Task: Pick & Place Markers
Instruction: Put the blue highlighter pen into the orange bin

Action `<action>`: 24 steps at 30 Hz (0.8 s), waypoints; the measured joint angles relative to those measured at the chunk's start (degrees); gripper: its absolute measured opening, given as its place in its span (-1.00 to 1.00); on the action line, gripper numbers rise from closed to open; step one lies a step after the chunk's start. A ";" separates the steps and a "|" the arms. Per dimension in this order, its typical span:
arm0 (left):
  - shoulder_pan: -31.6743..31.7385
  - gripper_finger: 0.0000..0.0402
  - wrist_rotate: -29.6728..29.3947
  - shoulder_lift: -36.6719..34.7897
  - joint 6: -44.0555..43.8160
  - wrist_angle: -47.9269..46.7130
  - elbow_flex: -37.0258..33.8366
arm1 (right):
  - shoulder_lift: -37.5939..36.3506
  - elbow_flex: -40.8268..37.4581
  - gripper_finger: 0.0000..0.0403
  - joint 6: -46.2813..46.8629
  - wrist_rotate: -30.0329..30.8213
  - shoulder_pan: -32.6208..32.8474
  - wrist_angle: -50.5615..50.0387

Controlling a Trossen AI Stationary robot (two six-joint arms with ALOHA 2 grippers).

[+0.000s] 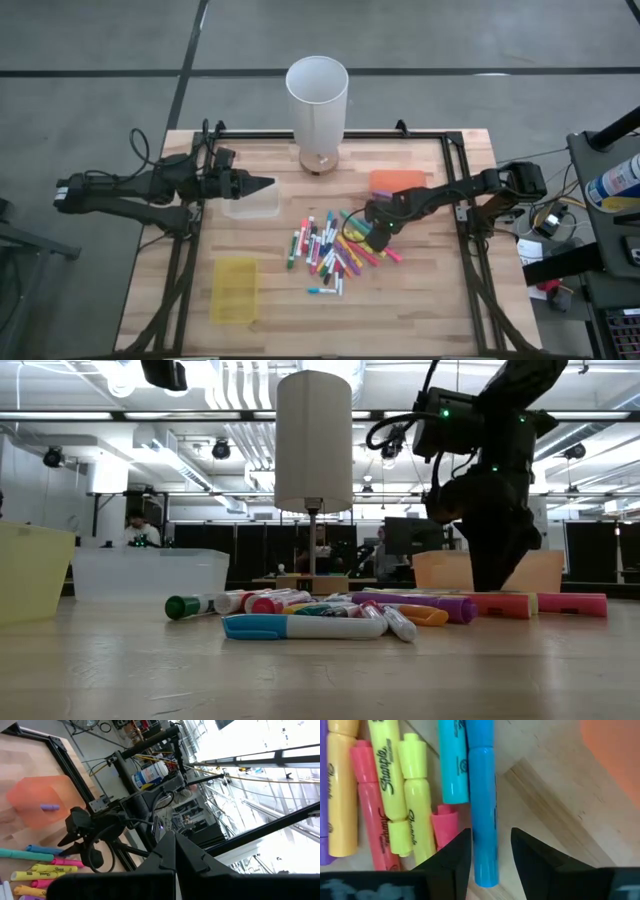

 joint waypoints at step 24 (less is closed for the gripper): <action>0.00 -1.00 -0.04 -0.01 -0.70 -0.01 0.00 | 1.44 -0.63 -0.74 -1.73 0.79 0.17 -0.45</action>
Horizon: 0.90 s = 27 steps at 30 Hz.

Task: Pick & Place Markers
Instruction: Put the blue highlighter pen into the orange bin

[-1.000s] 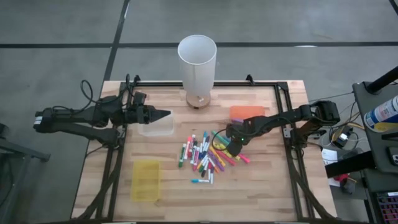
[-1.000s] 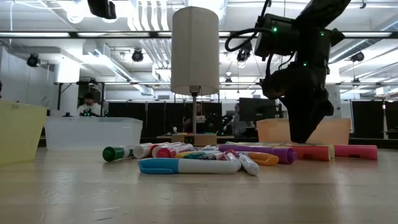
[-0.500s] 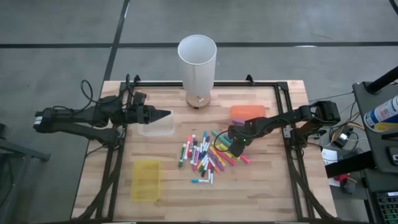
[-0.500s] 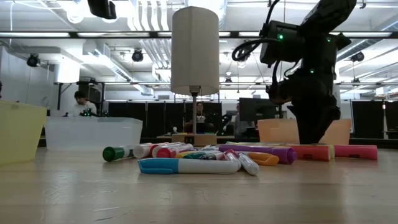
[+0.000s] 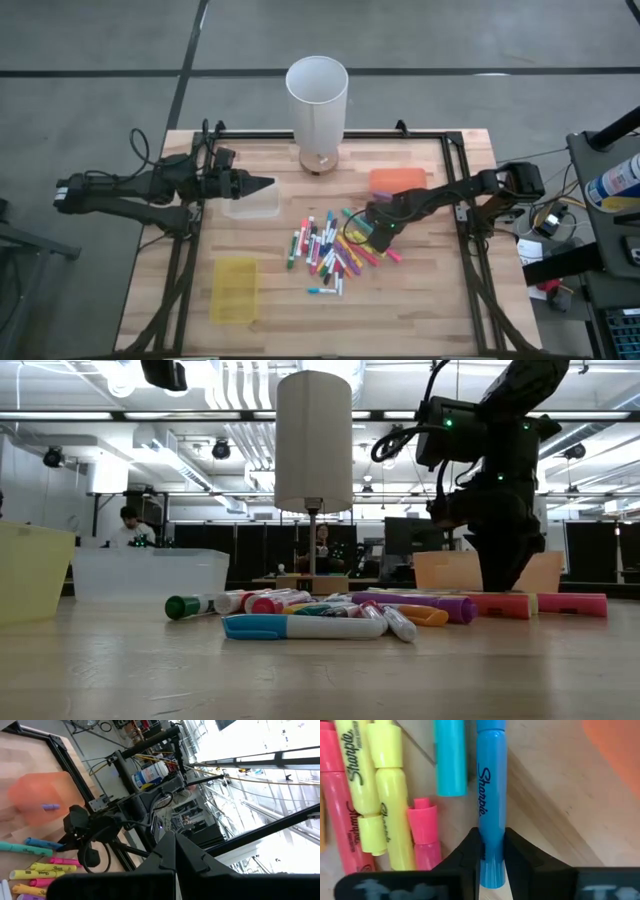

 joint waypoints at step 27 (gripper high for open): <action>0.00 -1.00 0.06 -0.03 0.55 -0.07 0.00 | -0.08 25.67 -0.74 -21.15 12.41 -2.10 -34.87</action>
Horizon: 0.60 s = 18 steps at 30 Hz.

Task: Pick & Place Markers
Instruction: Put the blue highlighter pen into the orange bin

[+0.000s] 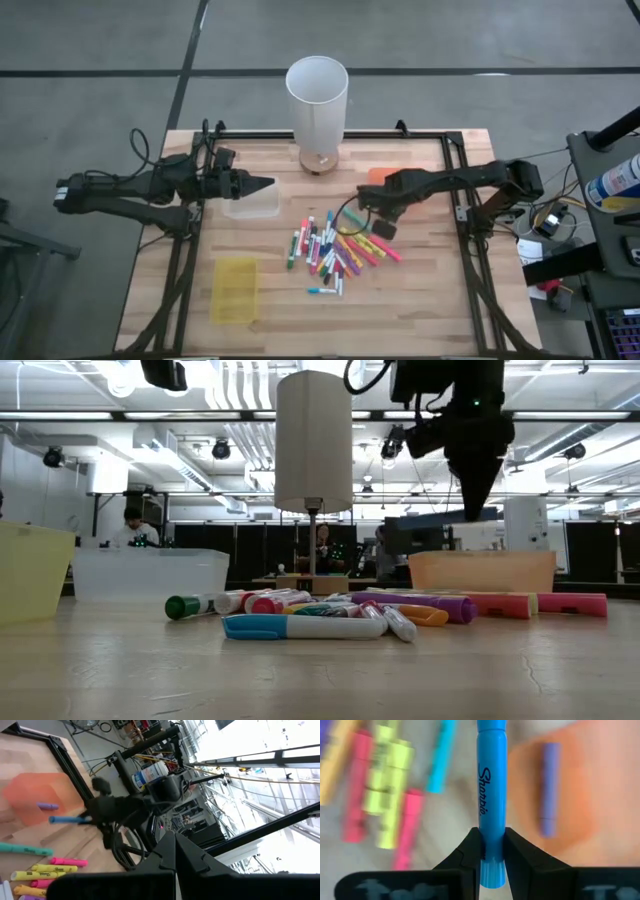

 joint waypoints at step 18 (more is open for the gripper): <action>0.00 -1.00 1.53 0.01 0.02 -0.04 0.00 | -0.16 -6.58 -0.72 -13.33 1.72 -20.64 0.48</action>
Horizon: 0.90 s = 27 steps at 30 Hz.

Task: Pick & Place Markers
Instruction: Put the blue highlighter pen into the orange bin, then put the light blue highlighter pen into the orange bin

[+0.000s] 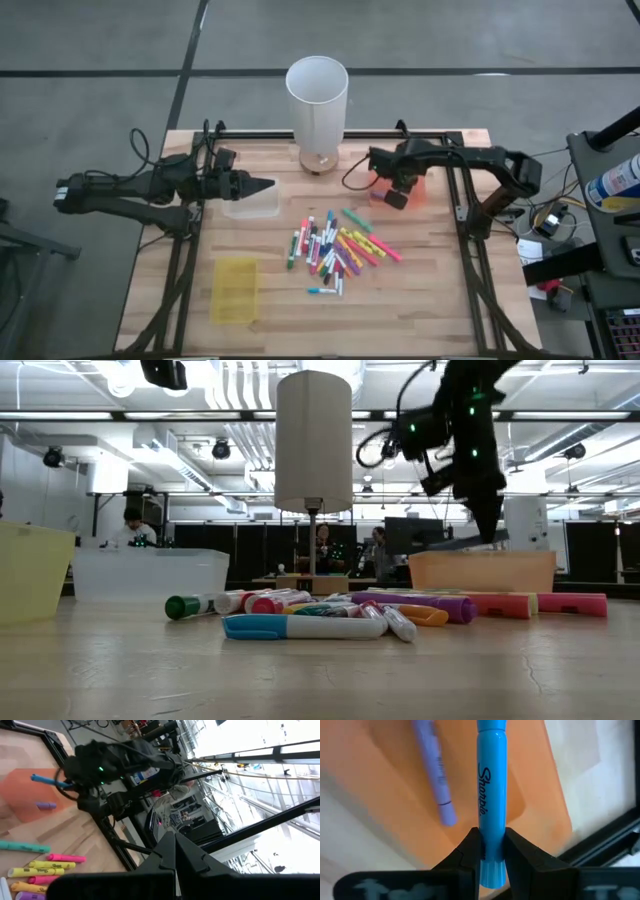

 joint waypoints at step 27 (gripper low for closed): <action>-0.02 -1.00 -0.01 0.02 0.18 -0.04 0.00 | 1.90 2.74 -0.31 1.10 -5.82 -5.07 2.92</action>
